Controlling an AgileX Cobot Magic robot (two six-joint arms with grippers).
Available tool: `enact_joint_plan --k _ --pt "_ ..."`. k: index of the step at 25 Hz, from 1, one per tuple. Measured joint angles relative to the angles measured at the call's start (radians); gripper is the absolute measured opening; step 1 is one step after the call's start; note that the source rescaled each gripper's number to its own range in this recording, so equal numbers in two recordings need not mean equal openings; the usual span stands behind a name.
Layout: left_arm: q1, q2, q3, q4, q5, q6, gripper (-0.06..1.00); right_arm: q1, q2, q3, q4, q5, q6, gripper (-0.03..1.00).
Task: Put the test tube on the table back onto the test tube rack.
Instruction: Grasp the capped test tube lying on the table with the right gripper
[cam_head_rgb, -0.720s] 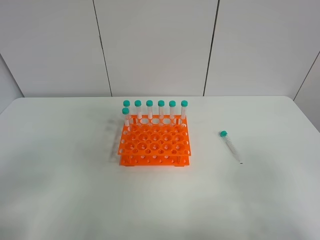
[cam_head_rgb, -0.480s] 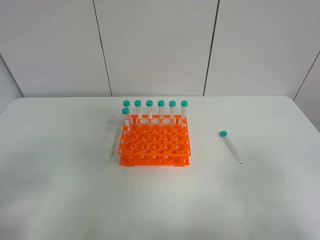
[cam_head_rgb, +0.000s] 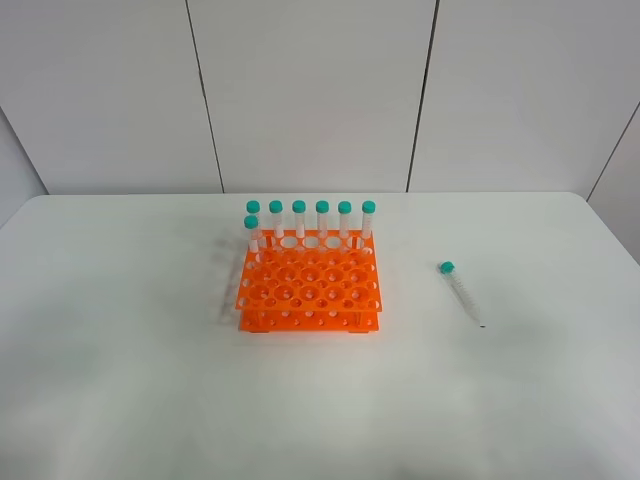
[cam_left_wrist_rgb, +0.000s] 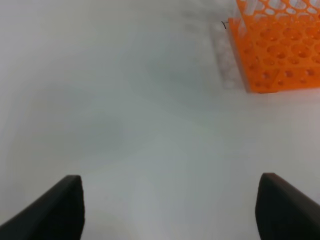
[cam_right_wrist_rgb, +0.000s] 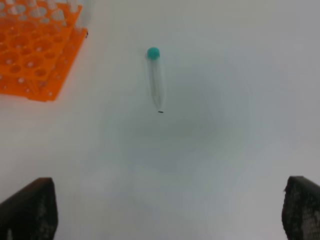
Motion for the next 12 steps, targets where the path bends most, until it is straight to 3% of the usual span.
enact_joint_plan --k 5,12 --pt "0.000 0.000 0.000 0.000 0.000 0.000 1.00 0.000 0.314 -0.128 0.010 -0.027 0.001 1.00" --pt "0.000 0.000 0.000 0.000 0.000 0.000 1.00 0.000 0.794 -0.397 0.028 0.006 0.002 1.00"
